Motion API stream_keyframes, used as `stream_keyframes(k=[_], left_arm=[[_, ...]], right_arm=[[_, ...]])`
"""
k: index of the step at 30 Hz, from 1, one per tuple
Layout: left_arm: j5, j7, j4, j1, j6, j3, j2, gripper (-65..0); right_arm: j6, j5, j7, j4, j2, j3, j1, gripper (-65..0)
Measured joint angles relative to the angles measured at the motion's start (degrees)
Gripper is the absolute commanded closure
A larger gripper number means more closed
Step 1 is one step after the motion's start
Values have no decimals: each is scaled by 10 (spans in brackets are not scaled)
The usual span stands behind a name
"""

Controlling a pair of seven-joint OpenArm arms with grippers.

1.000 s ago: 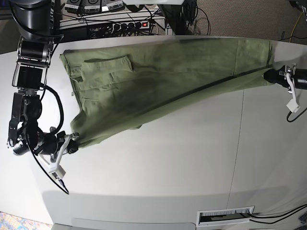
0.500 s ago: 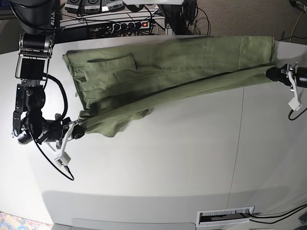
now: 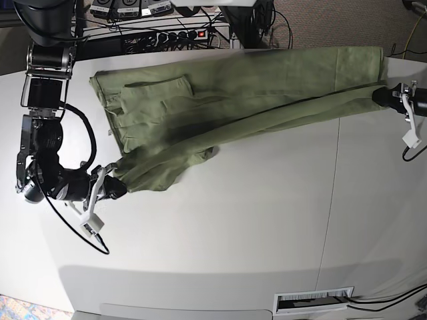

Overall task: Fold the T-shirt properly
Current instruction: 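Lift the shirt with both grippers, stretching it between them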

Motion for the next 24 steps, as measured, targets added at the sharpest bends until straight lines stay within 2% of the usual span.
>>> stream_keyframes(k=[5,9,16,18,24], left_arm=[[0,0,0,0,0,0,0,0],[0,0,0,0,0,0,0,0],[0,0,0,0,0,0,0,0],[0,0,0,0,0,0,0,0],[0,0,0,0,0,0,0,0]], right_arm=[[0,0,12,0,0,0,-2,0],[0,0,-3,0,0,0,-6,0],[0,79,-5,0,1,0,-23,0],[0,99,-3,0,8,0,-28,0],[0,106,-7,0,51,-1,-54,0]])
